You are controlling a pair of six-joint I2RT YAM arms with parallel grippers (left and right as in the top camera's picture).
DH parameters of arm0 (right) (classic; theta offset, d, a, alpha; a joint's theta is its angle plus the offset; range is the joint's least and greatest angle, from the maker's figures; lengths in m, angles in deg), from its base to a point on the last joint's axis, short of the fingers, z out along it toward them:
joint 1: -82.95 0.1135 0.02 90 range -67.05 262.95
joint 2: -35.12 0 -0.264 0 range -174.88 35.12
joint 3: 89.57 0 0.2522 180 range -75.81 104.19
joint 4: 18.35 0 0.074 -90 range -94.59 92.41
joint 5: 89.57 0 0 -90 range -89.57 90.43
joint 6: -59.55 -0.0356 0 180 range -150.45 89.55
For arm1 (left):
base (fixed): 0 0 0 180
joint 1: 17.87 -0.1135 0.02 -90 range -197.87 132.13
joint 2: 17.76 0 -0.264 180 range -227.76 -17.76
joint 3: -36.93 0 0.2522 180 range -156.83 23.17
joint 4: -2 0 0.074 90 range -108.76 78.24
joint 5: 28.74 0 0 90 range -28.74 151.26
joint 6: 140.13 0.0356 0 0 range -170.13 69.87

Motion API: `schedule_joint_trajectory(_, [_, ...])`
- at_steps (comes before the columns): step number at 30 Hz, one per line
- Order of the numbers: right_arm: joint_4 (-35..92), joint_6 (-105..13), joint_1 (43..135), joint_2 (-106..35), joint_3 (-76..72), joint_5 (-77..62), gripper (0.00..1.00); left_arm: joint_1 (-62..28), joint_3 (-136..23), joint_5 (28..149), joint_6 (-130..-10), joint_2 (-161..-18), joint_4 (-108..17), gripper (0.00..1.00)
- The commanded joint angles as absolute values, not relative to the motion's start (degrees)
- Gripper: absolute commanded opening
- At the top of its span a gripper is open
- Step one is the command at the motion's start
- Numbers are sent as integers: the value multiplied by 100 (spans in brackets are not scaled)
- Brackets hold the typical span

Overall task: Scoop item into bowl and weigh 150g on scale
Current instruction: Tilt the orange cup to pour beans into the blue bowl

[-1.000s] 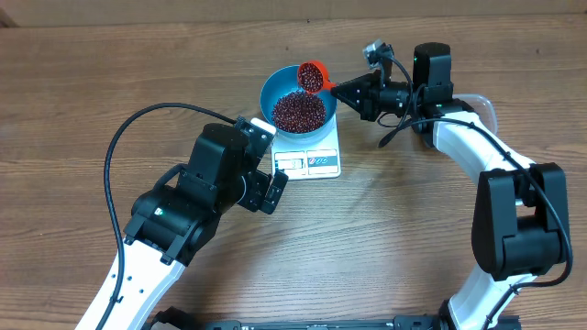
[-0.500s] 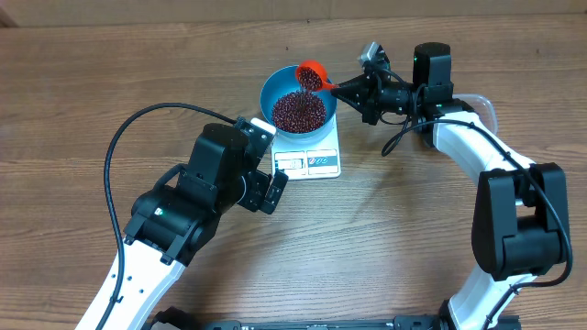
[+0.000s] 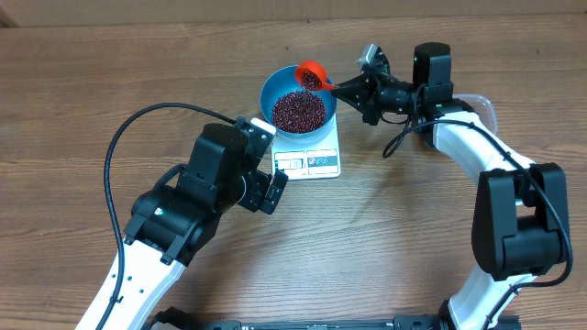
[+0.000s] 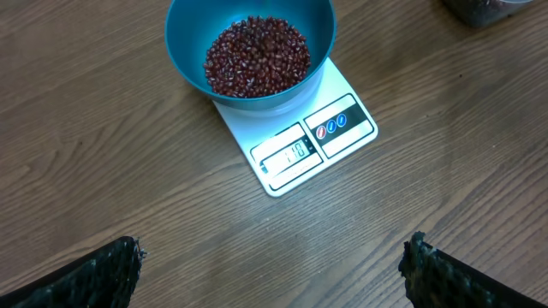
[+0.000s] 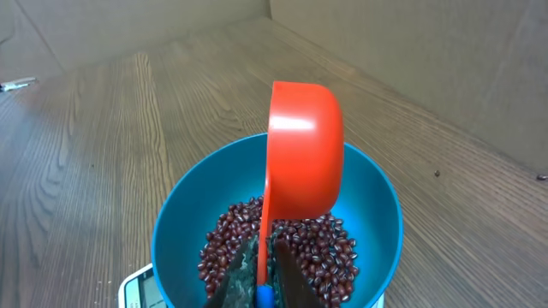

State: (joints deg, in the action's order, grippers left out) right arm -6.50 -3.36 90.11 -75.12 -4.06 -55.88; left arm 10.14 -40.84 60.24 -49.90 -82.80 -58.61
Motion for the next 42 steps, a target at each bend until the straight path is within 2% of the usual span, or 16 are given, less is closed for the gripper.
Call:
schedule_joint_trajectory(1, [-694, -137, 9002, -7549, -384, -5595, 4, 979, -4161, 6109, -4900, -8225, -5848, 99])
schedule_joint_trajectory(10, [-650, 656, 9002, -7549, -384, -5597, 4, 979, -4161, 6109, -4900, -8227, -5848, 99])
schedule_joint_trajectory(15, [-379, 1784, 9002, -7549, -384, -5595, 5, 979, -4161, 6109, -4902, -8225, -5850, 99])
schedule_joint_trajectory(24, [-427, 2547, 9002, -7549, -384, -5595, 4, 979, -4161, 6109, -4902, -8225, -5850, 100])
schedule_joint_trajectory(33, [-447, 2411, 9002, -7549, -384, -5597, 4, 979, -4161, 6109, -4902, -8225, -5848, 100])
schedule_joint_trajectory(42, [-453, 943, 8998, -7547, -384, -5621, 4, 979, -4161, 6109, -4902, -8225, -5850, 100])
